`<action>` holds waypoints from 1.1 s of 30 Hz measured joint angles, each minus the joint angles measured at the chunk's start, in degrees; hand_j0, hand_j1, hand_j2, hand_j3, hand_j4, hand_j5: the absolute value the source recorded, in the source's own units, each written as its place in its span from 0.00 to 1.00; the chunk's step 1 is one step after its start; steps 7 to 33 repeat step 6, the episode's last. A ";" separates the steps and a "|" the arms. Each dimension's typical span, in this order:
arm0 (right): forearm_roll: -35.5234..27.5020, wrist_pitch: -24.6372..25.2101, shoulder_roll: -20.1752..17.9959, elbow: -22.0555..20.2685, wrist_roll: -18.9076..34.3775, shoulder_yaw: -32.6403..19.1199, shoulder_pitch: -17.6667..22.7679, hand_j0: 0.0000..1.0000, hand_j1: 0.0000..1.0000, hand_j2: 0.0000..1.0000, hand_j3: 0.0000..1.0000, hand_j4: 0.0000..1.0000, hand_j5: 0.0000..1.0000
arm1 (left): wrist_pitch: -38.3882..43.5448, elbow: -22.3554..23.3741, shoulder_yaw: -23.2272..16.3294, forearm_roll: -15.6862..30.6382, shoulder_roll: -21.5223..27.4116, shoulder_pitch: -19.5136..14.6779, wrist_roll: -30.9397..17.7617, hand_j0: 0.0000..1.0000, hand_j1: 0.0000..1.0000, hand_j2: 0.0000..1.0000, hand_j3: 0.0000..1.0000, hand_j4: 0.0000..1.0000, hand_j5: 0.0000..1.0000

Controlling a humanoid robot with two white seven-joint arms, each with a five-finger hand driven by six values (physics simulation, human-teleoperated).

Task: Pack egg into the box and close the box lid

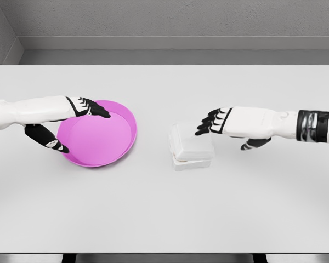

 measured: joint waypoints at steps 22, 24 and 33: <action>-0.04 -0.01 -3.90 1.72 0.01 -4.53 0.62 1.00 1.00 1.00 1.00 1.00 1.00 | 0.00 0.66 -0.06 -0.01 0.00 0.09 0.00 1.00 1.00 1.00 1.00 1.00 1.00; -0.04 -0.01 -3.90 1.72 0.01 -4.53 0.62 1.00 1.00 1.00 1.00 1.00 1.00 | 0.00 0.66 -0.06 -0.01 0.00 0.09 0.00 1.00 1.00 1.00 1.00 1.00 1.00; -0.04 -0.01 -3.90 1.72 0.01 -4.53 0.62 1.00 1.00 1.00 1.00 1.00 1.00 | 0.00 0.66 -0.06 -0.01 0.00 0.09 0.00 1.00 1.00 1.00 1.00 1.00 1.00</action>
